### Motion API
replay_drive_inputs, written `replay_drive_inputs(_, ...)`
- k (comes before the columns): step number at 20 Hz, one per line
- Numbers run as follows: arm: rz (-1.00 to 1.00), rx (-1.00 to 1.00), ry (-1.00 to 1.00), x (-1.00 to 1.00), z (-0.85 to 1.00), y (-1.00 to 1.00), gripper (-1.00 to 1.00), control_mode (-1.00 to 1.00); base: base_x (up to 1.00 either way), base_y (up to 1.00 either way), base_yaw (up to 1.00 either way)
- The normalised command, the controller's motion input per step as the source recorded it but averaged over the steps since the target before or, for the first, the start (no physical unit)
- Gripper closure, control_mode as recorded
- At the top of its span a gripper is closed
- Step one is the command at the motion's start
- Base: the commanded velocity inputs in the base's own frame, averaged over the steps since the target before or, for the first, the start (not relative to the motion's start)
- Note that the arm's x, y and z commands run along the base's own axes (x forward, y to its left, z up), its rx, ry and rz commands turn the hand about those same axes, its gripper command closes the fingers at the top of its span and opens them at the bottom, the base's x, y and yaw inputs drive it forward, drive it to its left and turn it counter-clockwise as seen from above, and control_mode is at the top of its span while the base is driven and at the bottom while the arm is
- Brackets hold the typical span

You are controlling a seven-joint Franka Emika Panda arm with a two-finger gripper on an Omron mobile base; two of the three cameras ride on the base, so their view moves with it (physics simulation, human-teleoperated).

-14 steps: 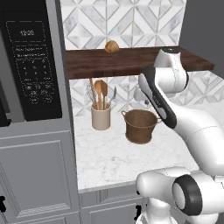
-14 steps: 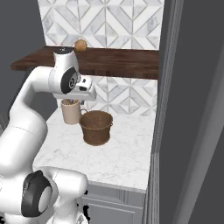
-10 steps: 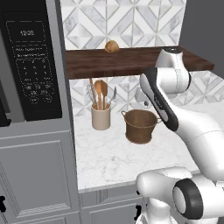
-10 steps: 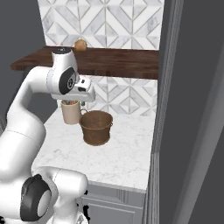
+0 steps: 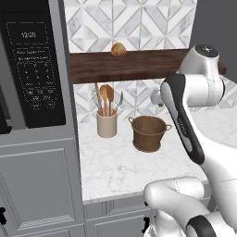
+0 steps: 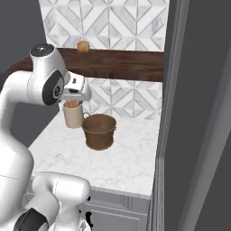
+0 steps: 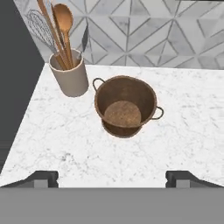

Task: Open the cabinet, pick up the bread from the cabinet and place it in the basket. Then move the basket to the dining counter.

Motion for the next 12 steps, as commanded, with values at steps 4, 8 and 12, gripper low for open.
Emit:
replay_drive_inputs(4,0.00,0.05,-0.30,-0.25,1.00,0.00,-1.00,-1.00,0.00,0.00,0.00)
replay_drive_inputs(8,0.00,0.05,-0.25,-0.03,1.00,0.00,-1.00,-1.00,0.00,0.00,0.00)
replay_drive_inputs(12,0.00,0.01,-0.14,0.10,0.79,0.13,-1.00,-1.00,0.00,0.00,0.00)
